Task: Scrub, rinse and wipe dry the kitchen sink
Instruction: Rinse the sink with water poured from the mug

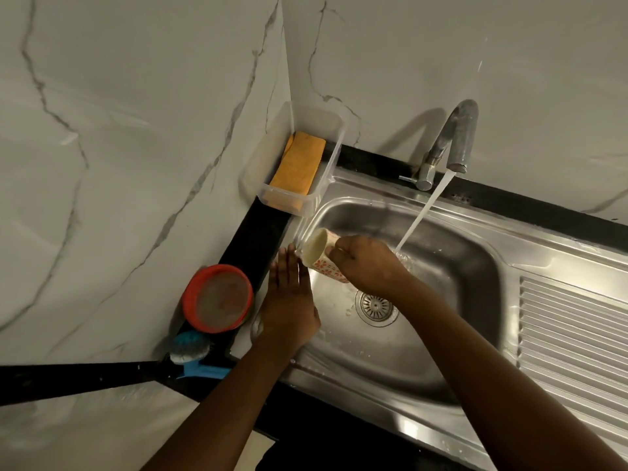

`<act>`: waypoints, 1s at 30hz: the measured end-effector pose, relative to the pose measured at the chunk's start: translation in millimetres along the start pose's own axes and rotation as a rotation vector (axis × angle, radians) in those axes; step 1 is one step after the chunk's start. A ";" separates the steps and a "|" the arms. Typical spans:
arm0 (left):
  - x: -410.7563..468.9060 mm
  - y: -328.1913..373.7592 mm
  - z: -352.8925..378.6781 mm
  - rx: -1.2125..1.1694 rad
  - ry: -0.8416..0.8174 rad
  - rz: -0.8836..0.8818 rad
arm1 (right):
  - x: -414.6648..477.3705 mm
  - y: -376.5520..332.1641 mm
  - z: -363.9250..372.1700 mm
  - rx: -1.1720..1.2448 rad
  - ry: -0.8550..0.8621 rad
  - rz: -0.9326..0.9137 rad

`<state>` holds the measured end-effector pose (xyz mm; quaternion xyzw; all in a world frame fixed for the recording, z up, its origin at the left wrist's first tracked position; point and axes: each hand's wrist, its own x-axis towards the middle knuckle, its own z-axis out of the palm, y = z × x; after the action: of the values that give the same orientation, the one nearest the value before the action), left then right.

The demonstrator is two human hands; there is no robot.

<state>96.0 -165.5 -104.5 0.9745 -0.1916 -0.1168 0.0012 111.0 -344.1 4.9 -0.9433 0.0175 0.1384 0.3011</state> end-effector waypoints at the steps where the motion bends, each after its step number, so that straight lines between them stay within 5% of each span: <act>1: -5.1 0.6 -1.3 -0.005 -0.012 -0.009 | 0.1 -3.4 0.5 -0.025 -0.009 -0.033; 5: -25.0 3.9 -8.7 0.017 -0.121 -0.032 | -4.4 -0.7 -1.6 0.000 -0.062 -0.066; 11: -33.9 -1.7 -5.3 0.033 -0.079 -0.070 | -21.5 32.7 -8.8 0.435 -0.083 0.147; 21: -54.1 -15.4 -4.2 -0.013 -0.087 0.028 | -12.5 1.7 3.9 -0.092 -0.092 -0.115; 26: -68.5 -3.8 -3.8 -0.053 -0.101 -0.112 | -20.2 -10.0 5.5 -0.131 -0.134 -0.195; 30: -75.7 10.1 -5.5 -0.120 -0.179 -0.046 | -35.1 5.5 -0.9 0.005 -0.152 -0.153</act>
<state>25.4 -146.8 -81.5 0.9625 -0.1611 -0.2147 0.0398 76.9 -350.8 12.0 -0.9280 -0.0771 0.1861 0.3133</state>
